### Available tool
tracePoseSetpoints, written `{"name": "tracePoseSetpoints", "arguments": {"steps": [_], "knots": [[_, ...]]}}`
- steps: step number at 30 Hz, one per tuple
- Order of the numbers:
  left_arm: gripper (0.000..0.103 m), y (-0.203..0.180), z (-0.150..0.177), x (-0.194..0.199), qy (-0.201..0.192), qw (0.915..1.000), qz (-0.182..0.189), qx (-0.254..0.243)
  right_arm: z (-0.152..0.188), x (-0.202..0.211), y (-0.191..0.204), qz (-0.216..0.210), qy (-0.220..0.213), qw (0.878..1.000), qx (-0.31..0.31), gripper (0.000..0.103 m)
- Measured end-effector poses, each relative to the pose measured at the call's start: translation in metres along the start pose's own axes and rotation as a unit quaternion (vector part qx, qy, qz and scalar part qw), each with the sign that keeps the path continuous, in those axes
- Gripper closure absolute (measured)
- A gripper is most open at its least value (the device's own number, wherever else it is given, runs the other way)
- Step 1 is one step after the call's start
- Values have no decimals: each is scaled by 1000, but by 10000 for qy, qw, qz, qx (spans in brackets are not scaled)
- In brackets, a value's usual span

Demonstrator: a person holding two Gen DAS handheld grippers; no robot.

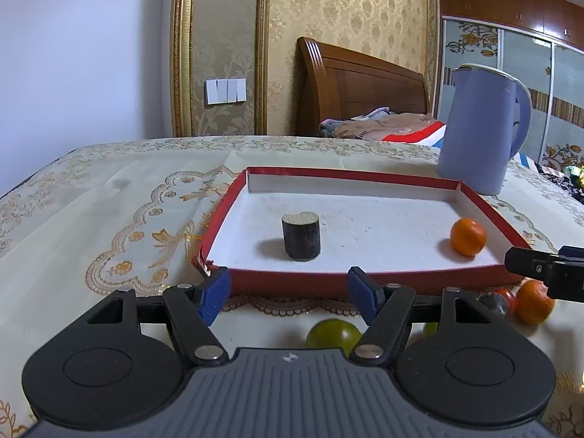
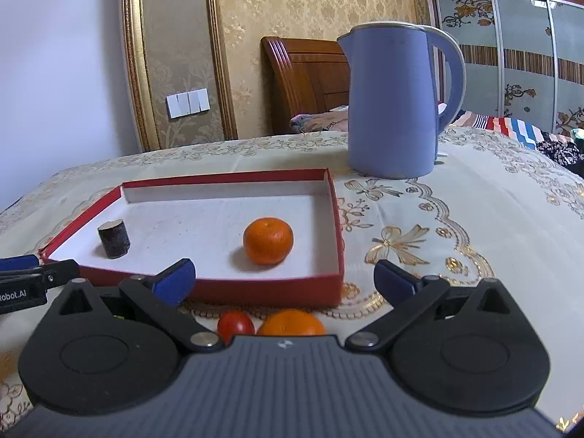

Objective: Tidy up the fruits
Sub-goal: 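Lift both open grippers away from the tray, then move both grippers back toward the remaining fruits beside the tray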

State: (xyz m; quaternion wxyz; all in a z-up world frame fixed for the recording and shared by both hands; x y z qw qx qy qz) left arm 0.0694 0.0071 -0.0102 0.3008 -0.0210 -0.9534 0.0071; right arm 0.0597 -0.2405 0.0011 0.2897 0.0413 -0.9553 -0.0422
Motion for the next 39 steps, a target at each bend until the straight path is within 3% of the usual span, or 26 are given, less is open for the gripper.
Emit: {"name": "tracePoseSetpoints", "arguments": {"steps": [7, 9, 12, 13, 16, 27, 39], "knots": [[33, 5, 15, 13, 27, 9999, 159, -1, 16, 16, -13, -200, 22, 9995, -243, 0], [33, 5, 21, 16, 44, 9997, 239, -43, 18, 23, -23, -258, -149, 9982, -529, 0], [29, 17, 24, 19, 35, 9986, 440, 290, 19, 25, -36, -310, -216, 9951, -914, 0], [23, 21, 24, 20, 25, 9981, 438, 421, 19, 23, -37, -307, -166, 9949, -949, 0], [23, 28, 25, 21, -7, 9966, 457, 681, 19, 21, -34, -288, -123, 9959, -845, 0], [23, 19, 24, 15, 181, 9990, 185, 351, 19, 23, -28, -159, -162, 9976, -657, 0], [22, 3, 25, 25, -85, 9997, 214, -95, 20, 20, -31, -155, -47, 9971, -738, 0]]}}
Point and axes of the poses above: each gripper's, at about its wrist camera, not at the fingertips, and x roughly against the way its jaws point, y to its left, z to its underside, the point moved 4 cm from there along -x, roughly the way its jaws point, and after that the axes turned 7 degrees about y, right-handed, at the moved point
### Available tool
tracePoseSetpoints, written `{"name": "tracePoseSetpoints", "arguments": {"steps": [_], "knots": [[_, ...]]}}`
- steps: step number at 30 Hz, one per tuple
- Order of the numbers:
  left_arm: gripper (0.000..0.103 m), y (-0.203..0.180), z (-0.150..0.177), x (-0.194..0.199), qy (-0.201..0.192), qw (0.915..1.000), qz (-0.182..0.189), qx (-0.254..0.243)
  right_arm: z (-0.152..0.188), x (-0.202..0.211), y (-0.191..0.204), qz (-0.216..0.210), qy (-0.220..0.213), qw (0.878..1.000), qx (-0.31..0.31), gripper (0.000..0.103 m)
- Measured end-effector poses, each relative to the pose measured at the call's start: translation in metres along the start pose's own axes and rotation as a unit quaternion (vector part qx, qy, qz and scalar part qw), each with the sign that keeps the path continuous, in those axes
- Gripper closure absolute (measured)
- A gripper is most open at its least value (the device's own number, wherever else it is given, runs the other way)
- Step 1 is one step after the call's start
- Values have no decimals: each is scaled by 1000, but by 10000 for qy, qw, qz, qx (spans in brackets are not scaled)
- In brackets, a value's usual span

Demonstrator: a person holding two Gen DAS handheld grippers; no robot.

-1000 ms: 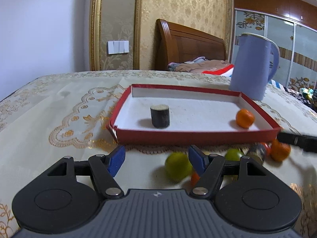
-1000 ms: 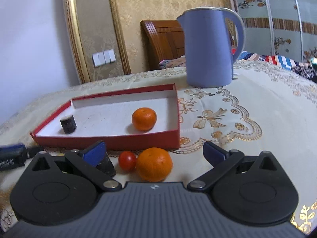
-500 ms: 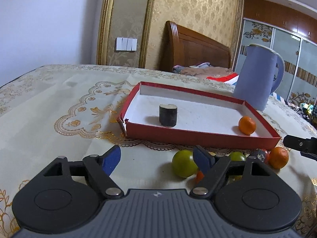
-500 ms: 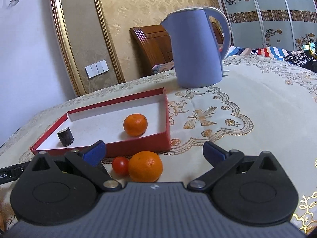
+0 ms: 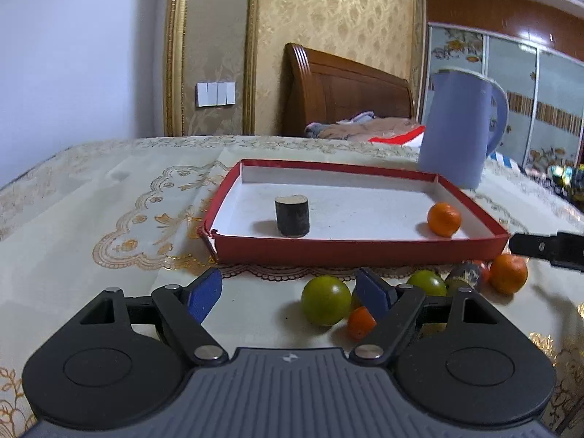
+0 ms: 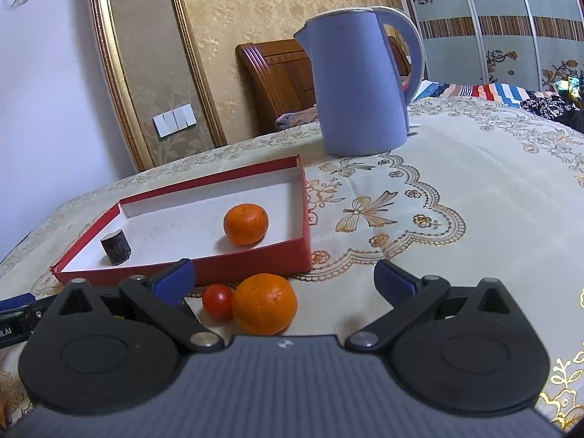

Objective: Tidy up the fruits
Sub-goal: 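Move both grippers back toward the remaining fruits beside the tray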

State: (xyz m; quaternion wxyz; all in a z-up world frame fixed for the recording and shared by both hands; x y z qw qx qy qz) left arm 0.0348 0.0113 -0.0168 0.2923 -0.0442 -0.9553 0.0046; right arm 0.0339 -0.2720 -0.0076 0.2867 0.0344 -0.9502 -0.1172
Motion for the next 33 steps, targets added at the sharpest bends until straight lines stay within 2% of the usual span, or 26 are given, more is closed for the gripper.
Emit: {"name": "tracePoseSetpoints", "arguments": {"steps": [7, 15, 16, 21, 22, 25, 33], "knots": [[22, -1, 0, -14, 422, 9991, -84, -16, 0, -1, 0, 13, 32, 10000, -21, 0], [19, 4, -1, -14, 406, 9990, -189, 91, 0, -2, -1, 17, 61, 10000, -42, 0], [15, 7, -1, -14, 396, 9988, -233, 147, 0, -2, -1, 12, 63, 10000, -45, 0], [15, 29, -3, -6, 187, 9962, -673, 519, 0, 0, -4, 16, 13, 9999, -115, 0], [15, 31, -4, -6, 213, 9963, -647, 519, 0, 0, -4, 14, 17, 9999, -125, 0], [15, 25, -5, -5, 258, 9979, -436, 395, 0, -2, -4, 24, 47, 9999, -117, 0], [15, -10, -6, -9, 222, 9974, -599, -347, 0, -4, -4, 30, 110, 9999, -128, 0]]}}
Point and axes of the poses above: each gripper's, at about its wrist camera, not at the fingertips, and x roughly against the way its jaws point, y to its left, z to its underside, the point moved 4 cm from there along -x, roughly the way its jaws point, and after that the axes turned 7 degrees about y, right-handed, at the moved point
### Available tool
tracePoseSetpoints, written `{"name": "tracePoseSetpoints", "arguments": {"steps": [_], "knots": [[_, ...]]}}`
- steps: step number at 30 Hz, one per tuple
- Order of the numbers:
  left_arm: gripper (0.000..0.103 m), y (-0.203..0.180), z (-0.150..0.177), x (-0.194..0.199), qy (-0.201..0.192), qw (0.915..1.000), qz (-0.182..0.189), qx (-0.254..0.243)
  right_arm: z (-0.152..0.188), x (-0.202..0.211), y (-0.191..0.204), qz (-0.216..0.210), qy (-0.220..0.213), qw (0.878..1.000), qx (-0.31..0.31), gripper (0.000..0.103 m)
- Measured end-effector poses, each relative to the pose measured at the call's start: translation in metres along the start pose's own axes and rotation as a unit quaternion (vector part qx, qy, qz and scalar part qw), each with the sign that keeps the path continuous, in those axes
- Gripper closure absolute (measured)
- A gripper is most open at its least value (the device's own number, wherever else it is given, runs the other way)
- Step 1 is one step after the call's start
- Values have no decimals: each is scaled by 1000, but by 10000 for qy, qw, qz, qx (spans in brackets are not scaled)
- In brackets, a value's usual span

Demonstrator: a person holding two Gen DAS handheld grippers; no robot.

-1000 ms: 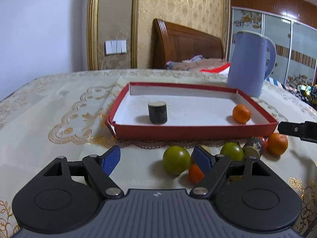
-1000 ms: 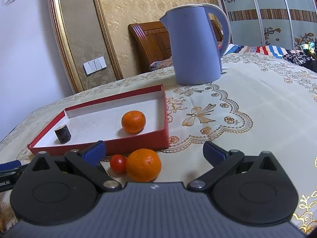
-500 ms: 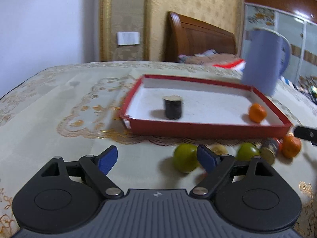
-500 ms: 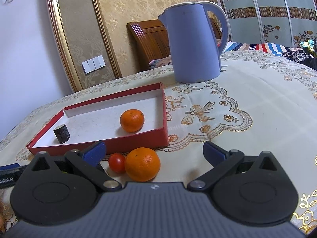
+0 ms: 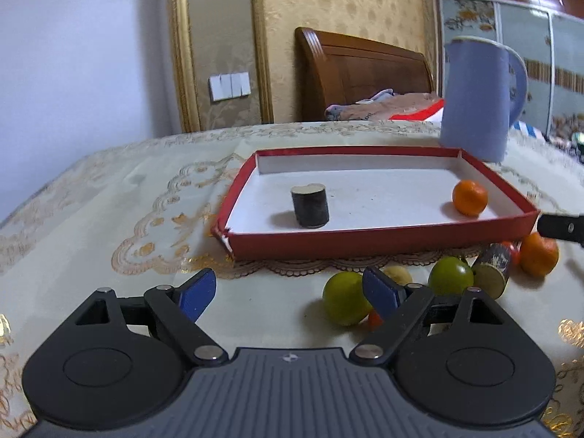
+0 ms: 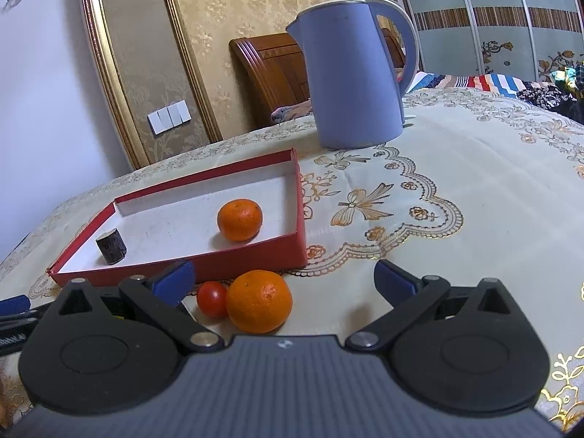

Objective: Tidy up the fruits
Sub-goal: 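Move both grippers back toward the remaining fruits beside the tray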

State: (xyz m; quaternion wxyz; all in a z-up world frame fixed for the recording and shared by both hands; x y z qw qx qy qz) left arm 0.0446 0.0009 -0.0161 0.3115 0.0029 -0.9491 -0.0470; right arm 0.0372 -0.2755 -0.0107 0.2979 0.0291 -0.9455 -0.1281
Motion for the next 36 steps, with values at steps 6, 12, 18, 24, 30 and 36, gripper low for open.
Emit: {"name": "tracePoseSetpoints", "arguments": {"steps": [6, 12, 18, 24, 30, 36], "knots": [[15, 13, -1, 2, -159, 9980, -604, -22, 0, 1, -1, -9, -6, 10000, -24, 0], [15, 37, 3, 10, -25, 9982, -434, 416, 0, 1, -1, -8, 5, 10000, -17, 0], [15, 15, 0, 1, 82, 9998, -122, 129, 0, -1, -1, 4, 51, 10000, -26, 0], [15, 21, 7, -17, 494, 9980, -132, 378, 0, -3, -1, -11, 56, 10000, -40, 0], [15, 24, 11, -24, 741, 9959, -209, 483, 0, -3, -2, -1, 65, 10000, -61, 0], [15, 26, 10, -24, 763, 9955, -155, 548, 0, -4, -3, -55, 129, 9999, -80, 0]]}}
Point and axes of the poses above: each gripper's, at about its wrist camera, not at the fingertips, and x roughly against the way its jaws point, y to its left, z to its underside, the point moved 4 cm from there along -x, roughly the way its jaws point, and after that the axes turned 7 degrees about y, right-handed, at the moved point
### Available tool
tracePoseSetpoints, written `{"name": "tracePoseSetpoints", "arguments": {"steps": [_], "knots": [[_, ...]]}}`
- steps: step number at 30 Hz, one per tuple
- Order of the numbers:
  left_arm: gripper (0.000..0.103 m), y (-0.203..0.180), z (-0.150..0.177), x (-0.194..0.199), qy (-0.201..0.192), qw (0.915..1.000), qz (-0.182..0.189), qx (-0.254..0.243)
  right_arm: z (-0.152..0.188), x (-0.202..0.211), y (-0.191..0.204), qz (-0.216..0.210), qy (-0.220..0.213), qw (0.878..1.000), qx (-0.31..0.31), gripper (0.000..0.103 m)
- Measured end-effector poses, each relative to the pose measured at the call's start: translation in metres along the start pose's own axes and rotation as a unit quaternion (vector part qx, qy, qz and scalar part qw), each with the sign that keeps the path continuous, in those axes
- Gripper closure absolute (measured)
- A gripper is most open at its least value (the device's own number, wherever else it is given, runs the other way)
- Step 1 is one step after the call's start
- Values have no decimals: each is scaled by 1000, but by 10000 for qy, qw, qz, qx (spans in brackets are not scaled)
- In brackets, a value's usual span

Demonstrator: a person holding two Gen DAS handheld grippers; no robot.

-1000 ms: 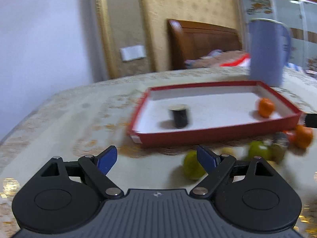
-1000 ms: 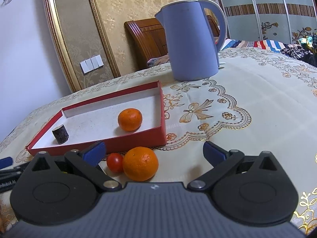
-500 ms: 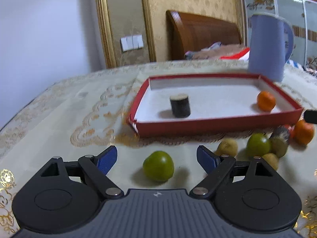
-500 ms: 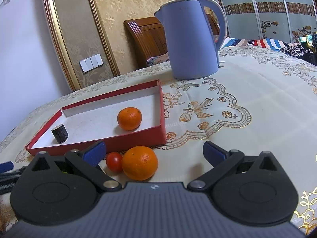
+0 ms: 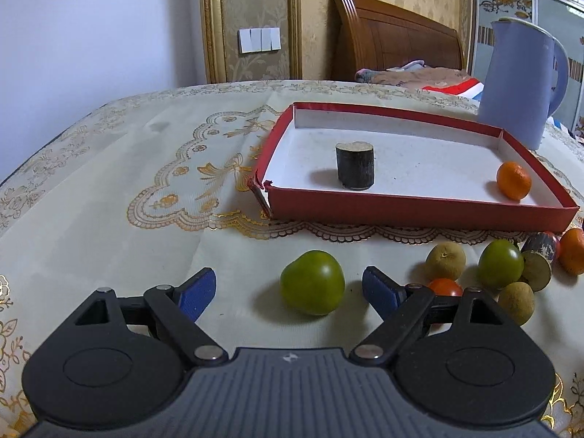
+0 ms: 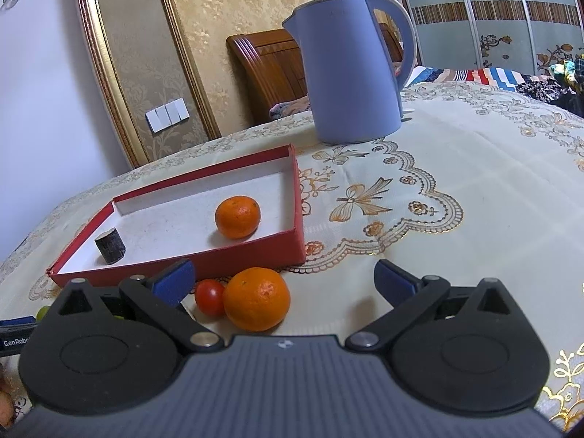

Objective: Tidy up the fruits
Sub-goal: 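Move both grippers back toward the remaining fruits beside the tray, then close the right gripper on the second orange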

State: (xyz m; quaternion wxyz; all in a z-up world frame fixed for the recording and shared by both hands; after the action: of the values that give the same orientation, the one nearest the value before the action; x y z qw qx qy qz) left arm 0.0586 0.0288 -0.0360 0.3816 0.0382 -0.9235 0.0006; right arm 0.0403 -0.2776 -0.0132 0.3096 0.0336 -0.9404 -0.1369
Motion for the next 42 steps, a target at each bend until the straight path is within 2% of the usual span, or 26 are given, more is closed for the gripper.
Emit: {"name": "tracePoseSetpoints", "arguments": {"steps": [4, 10, 25, 28, 30, 36, 42], "knots": [[12, 2, 0, -1, 37, 10000, 10, 58, 4, -1, 2, -147, 353, 9990, 227, 0], [12, 2, 0, -1, 39, 10000, 14, 60, 11, 6, 0, -191, 580, 9969, 489, 0], [11, 3, 0, -1, 38, 10000, 14, 61, 14, 3, 11, 55, 755, 9903, 1165, 0], [10, 2, 0, -1, 39, 10000, 13, 57, 11, -3, 13, 113, 748, 9900, 1192, 11], [10, 3, -1, -1, 38, 10000, 14, 60, 8, -8, 13, 184, 767, 9897, 1196, 11], [10, 2, 0, -1, 38, 10000, 13, 59, -1, -20, 13, 267, 738, 9906, 1116, 21], [10, 3, -1, -1, 38, 10000, 12, 59, -1, -22, 18, 140, 697, 9898, 1232, 41]]}}
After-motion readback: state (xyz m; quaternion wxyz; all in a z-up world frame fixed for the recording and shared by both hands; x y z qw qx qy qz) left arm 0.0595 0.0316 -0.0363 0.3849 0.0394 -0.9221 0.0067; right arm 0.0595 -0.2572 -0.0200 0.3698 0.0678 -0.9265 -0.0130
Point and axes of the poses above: each gripper's, at about its wrist camera, not at the fingertips, and x roughly against the way its jaws point, y to its left, z to its underside, the point moved 4 cm from there along -x, roughly the way its jaws point, and after that the axes turned 7 degrees about y, right-handed, at the moved point
